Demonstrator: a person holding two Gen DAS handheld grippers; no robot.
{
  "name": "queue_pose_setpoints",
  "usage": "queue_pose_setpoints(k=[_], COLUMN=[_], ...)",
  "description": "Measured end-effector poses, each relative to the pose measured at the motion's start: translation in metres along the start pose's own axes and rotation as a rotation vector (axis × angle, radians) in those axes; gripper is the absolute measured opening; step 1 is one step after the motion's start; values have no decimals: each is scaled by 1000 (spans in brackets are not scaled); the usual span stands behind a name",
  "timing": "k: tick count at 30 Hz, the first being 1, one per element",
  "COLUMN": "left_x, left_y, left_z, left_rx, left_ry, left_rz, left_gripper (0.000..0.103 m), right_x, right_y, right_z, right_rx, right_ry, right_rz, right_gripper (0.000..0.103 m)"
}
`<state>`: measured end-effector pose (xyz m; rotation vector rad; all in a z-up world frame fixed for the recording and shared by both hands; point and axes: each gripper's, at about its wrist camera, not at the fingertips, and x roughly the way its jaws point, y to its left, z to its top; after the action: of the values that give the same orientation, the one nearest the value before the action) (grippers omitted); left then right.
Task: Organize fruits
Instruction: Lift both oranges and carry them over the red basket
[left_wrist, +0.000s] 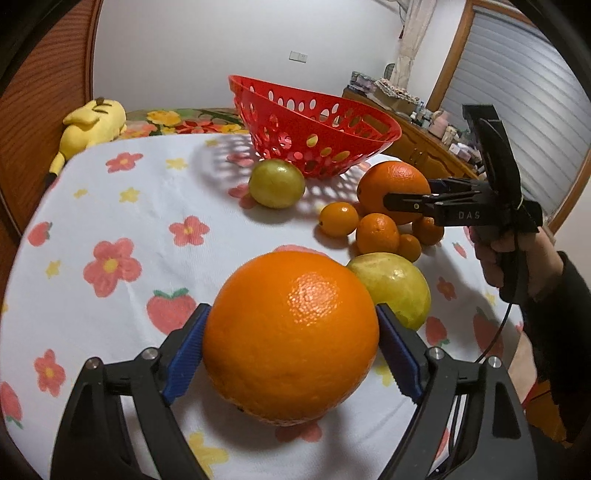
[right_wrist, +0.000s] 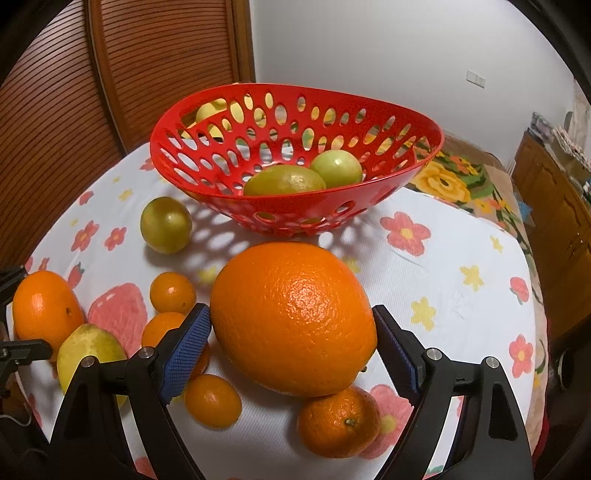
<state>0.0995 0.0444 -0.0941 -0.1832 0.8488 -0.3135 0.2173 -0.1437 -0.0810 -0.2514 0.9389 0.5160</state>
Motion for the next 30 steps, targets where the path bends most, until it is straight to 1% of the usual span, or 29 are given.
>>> queue_pose_setpoints(k=[4, 11, 17, 23, 30], left_x=[-3, -3, -5, -13, -20], left_y=[1, -5, 0, 4, 2], left_z=[-1, 0, 1, 7, 18], left_rx=[-4, 24, 12, -2, 5], left_ry=[-10, -11, -21, -49, -79], left_rz=[-6, 22, 32, 34, 41], left_gripper=[85, 83, 83, 83, 83], right_x=[0, 1, 2, 12, 10], right_y=[1, 2, 3, 5, 3], right_z=[0, 0, 3, 3, 0], right_rx=[-2, -3, -13, -17, 4], right_ry=[1, 0, 5, 38, 22], right_rz=[-1, 1, -3, 12, 17], right_gripper=[88, 90, 90, 90, 88])
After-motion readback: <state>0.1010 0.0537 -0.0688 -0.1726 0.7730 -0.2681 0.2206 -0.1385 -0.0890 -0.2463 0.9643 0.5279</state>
